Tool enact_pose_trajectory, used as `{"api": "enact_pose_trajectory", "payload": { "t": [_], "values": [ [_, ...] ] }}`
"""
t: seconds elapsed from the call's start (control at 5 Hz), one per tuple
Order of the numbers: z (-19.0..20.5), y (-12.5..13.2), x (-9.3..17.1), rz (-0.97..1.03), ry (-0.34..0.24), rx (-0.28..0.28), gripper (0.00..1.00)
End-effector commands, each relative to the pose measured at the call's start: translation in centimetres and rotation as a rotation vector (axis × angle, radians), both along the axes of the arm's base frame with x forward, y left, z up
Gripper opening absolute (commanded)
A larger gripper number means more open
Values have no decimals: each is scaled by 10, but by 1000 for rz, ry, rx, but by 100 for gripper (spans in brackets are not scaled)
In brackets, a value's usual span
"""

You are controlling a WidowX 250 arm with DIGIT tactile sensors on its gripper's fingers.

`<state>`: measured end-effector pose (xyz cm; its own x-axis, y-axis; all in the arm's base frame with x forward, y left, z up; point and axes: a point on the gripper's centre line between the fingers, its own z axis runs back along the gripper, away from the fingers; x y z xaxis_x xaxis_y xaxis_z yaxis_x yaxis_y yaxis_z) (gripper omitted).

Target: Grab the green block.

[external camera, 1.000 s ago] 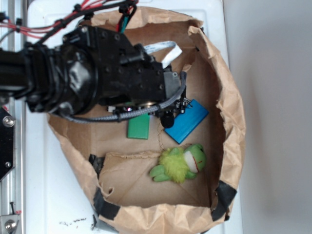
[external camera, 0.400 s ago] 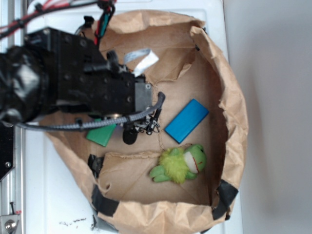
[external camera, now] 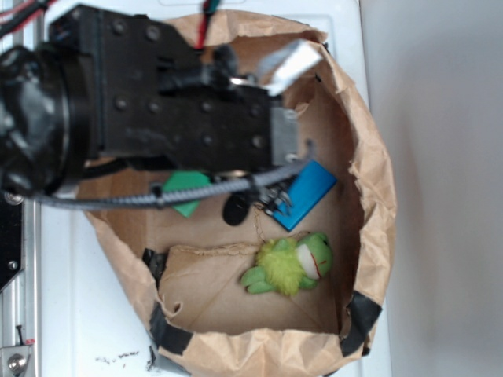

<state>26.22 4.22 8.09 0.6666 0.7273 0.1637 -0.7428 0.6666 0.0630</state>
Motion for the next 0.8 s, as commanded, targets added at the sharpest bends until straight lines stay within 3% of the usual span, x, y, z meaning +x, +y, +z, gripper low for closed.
{"api": "enact_pose_trajectory", "payload": {
  "t": [0.0,0.2,0.4,0.6],
  "values": [
    [42,-5,15,-324,-104,98,0],
    [45,-8,16,-487,-90,76,0],
    [55,-7,16,-573,-110,70,0],
    [64,-7,17,-584,-80,65,0]
  ]
}}
